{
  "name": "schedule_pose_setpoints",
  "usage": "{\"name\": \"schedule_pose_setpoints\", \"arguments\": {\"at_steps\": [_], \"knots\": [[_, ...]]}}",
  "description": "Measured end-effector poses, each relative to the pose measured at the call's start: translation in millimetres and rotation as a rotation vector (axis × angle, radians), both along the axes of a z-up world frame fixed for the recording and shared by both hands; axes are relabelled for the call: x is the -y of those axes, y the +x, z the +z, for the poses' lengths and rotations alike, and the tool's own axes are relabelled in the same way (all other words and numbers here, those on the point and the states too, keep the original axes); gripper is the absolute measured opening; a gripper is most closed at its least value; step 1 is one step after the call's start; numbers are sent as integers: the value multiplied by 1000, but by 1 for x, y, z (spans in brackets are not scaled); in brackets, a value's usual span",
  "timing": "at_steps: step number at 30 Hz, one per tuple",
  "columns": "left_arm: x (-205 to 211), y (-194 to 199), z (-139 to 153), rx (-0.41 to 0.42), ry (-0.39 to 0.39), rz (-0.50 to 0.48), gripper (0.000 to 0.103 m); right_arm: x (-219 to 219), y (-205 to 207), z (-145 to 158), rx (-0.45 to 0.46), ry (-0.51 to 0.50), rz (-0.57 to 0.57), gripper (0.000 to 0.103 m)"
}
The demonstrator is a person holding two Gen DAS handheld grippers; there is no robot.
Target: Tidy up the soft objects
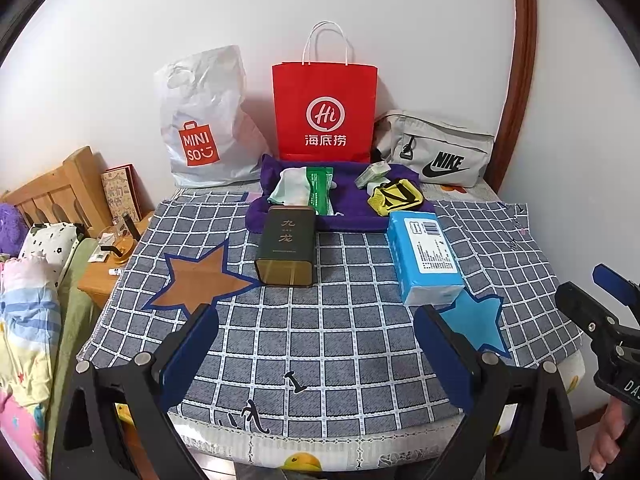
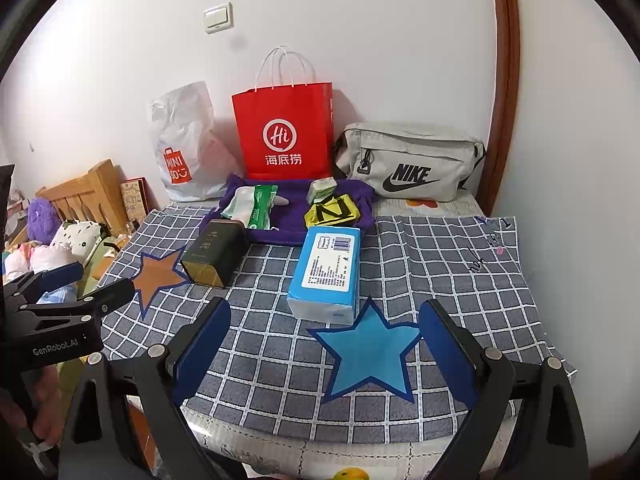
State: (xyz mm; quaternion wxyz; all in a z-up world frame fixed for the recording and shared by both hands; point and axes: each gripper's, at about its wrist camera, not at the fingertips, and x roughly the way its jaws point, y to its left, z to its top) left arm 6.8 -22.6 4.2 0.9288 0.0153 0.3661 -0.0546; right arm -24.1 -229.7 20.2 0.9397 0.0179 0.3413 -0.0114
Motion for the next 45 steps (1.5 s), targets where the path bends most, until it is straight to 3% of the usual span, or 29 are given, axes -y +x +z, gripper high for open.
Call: {"name": "schedule_pose_setpoints", "arguments": {"at_steps": [45], "knots": [[-2,-3,4,8,-3,-10,99,-6,-5,6,12,-2,7,94]]}}
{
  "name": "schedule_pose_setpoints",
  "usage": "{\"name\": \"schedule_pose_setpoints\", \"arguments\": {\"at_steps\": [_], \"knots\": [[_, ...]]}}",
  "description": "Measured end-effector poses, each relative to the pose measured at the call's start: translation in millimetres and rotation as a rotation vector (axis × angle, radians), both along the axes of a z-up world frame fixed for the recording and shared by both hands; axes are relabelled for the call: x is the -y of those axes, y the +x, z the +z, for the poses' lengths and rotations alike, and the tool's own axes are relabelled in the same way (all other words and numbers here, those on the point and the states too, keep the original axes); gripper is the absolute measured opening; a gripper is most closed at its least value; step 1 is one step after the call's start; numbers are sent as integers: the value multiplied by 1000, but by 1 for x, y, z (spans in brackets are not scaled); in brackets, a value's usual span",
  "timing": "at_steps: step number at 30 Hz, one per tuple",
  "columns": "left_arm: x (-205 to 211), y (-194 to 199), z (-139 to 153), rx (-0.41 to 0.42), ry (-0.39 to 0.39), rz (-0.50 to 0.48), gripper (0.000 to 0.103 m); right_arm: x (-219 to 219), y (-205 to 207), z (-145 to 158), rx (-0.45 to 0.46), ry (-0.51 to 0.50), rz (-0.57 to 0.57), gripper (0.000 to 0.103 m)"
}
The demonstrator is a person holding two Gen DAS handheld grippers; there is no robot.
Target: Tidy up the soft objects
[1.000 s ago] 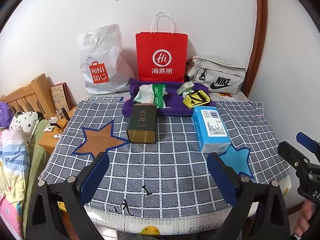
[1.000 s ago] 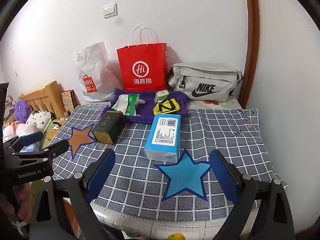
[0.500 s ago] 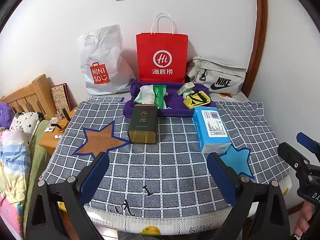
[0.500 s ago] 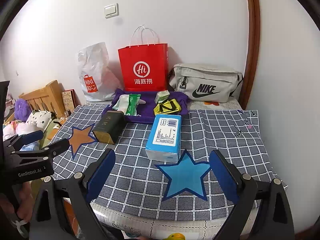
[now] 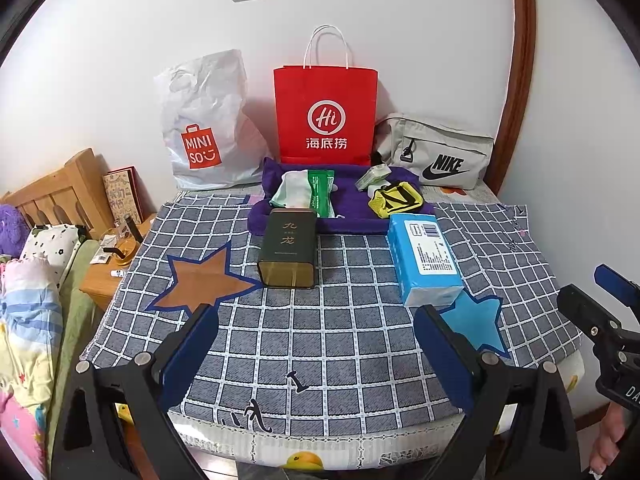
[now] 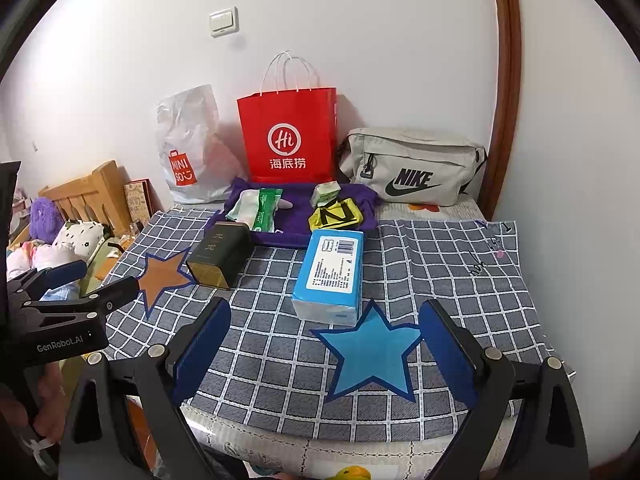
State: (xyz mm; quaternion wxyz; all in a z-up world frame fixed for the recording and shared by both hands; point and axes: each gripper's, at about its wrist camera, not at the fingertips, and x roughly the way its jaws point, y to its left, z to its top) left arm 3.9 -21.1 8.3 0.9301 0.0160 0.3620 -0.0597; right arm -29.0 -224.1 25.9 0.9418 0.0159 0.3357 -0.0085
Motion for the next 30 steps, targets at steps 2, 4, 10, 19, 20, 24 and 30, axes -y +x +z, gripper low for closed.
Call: {"name": "schedule_pose_setpoints", "arguments": {"at_steps": [2,4,10,19,20,24,30], "knots": [[0,0,0,0,1,3,99,-1,0,1,0,-1,3,94],[-1,0,0,0,0,1,99,-2,0,1,1,-1,3,94],[-1,0,0,0,1,3,99,-1,0,1,2,-1,8,94],[-2,0,1,1,-1,0,99,-2,-1,1,2,0,9,94],[-1,0,1,2,1,0,99,-1,-1,1,2,0,8,94],[-1,0,0,1,1,-1,99,-1,-1,0,2,-1,8,94],[-2,0,2,4,2,0,99,-2,0,1,2,-3,11,94]]}}
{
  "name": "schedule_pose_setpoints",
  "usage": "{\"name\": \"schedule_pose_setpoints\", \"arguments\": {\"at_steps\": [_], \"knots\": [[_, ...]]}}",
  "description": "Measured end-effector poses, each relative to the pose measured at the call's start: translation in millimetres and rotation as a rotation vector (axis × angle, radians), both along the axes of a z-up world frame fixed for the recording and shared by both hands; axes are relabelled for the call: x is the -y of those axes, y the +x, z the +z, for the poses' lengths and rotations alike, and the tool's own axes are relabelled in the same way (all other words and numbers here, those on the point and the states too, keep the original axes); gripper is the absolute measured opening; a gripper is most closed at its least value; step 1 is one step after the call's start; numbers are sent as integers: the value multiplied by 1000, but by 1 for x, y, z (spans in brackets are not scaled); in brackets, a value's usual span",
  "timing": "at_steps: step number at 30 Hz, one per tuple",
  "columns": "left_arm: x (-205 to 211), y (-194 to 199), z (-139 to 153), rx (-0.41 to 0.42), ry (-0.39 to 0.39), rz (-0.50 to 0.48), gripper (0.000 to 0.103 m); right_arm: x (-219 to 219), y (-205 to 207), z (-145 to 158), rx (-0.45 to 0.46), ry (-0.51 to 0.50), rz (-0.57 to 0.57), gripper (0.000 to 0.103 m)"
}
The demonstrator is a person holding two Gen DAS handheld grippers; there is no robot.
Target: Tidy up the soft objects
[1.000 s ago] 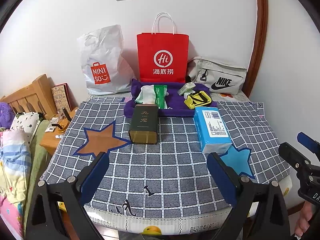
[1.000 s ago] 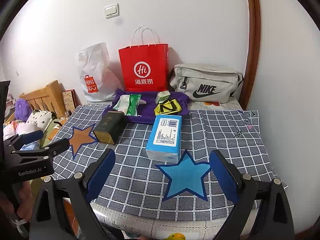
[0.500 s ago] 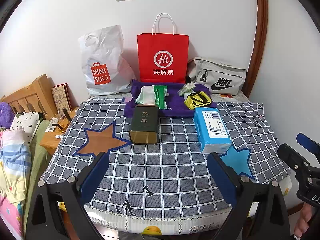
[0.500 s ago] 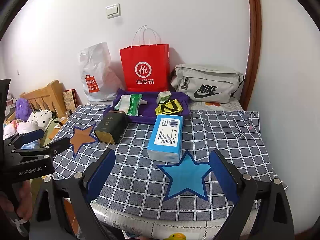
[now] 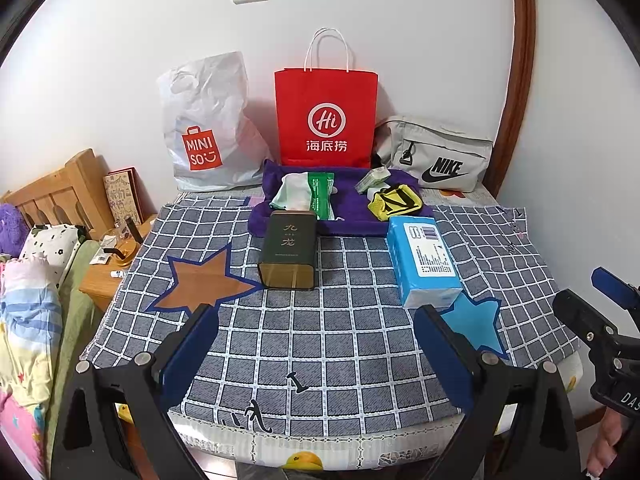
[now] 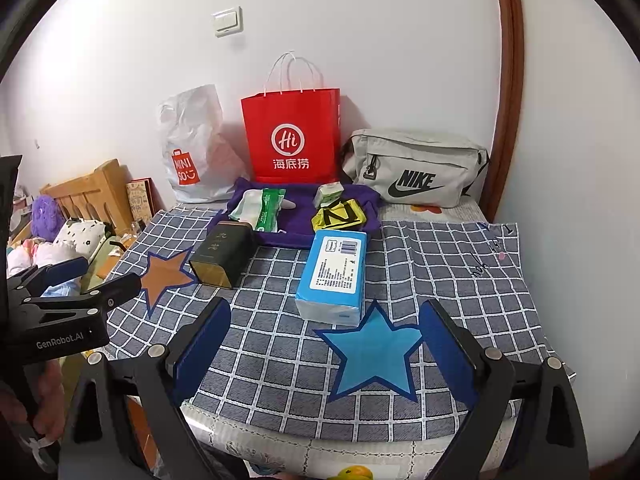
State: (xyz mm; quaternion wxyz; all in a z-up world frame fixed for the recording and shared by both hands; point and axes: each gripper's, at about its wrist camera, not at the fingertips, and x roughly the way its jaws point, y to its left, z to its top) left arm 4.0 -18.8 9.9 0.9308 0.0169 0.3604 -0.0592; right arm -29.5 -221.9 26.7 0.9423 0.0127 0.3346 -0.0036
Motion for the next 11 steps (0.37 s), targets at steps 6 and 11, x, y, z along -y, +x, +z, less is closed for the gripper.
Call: {"name": "schedule_pose_setpoints", "arguments": {"at_steps": [6,11], "knots": [[0,0,1,-1,0,2,99,0,-1,-1,0,0,2,94],[-1,4,2,8,4,1,99,0,5,-3,-6,3,7,94]]}}
